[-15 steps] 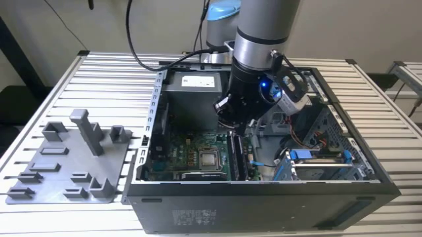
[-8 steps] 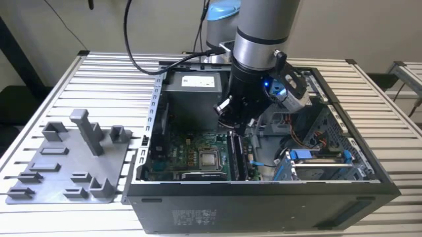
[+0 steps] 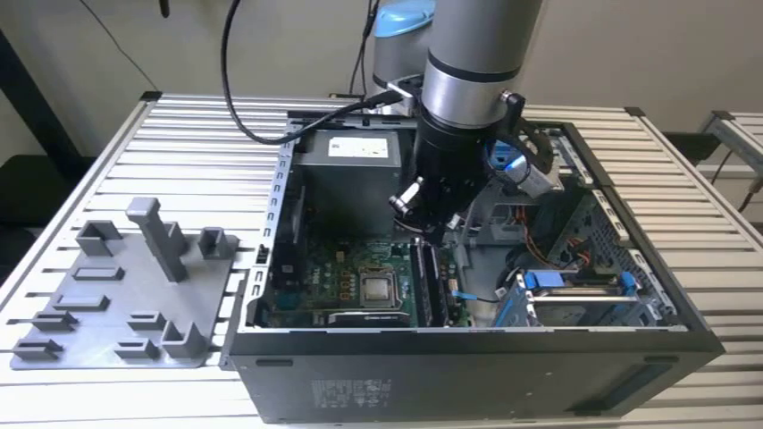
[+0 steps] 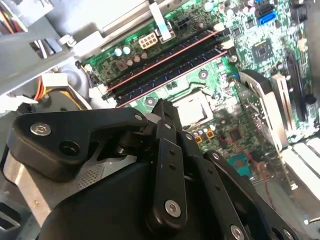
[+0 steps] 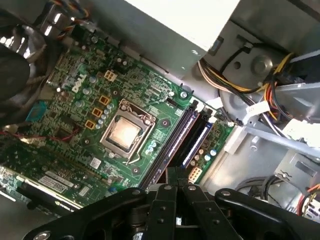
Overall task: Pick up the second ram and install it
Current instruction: 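Press down the second ram until it locks into place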
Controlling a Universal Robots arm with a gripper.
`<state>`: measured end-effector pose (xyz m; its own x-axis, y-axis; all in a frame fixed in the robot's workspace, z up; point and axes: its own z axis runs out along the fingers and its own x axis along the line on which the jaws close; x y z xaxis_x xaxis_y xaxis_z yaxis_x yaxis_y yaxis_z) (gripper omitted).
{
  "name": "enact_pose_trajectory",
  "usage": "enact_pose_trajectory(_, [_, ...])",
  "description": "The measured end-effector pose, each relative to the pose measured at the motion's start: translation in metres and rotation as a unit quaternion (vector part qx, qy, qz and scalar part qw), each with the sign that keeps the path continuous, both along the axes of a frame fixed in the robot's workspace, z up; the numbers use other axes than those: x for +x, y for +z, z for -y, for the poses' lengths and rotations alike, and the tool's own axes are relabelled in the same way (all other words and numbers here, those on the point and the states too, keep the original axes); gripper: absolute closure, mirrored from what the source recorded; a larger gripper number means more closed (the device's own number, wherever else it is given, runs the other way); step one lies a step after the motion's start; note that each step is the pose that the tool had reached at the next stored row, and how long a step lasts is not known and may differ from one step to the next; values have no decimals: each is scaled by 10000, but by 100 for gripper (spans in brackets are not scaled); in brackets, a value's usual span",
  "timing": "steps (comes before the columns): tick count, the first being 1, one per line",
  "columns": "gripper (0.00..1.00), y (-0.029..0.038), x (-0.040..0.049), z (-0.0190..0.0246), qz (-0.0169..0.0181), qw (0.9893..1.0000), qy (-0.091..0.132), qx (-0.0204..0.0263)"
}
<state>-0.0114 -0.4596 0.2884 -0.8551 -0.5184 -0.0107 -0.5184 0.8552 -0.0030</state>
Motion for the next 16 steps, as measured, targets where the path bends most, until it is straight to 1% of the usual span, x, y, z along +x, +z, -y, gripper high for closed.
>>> enact_pose_trajectory(2, [89, -1, 0, 0, -1, 9998, 180, -1])
enact_pose_trajectory(4, [89, -3, 0, 0, 0, 9993, 368, 0])
enact_pose_trajectory(6, [89, -3, -1, 0, 0, 9985, 548, 0])
enact_pose_trajectory(8, [89, -5, -1, 0, 0, 9974, 726, 0])
enact_pose_trajectory(10, [89, -6, -1, 0, 0, 9959, 905, 0])
enact_pose_trajectory(12, [89, -7, 0, 0, 0, 9940, 1093, 0])
enact_pose_trajectory(14, [89, -9, 0, 0, 0, 9919, 1269, 0])
enact_pose_trajectory(16, [89, -11, 0, 0, 0, 9894, 1450, 0])
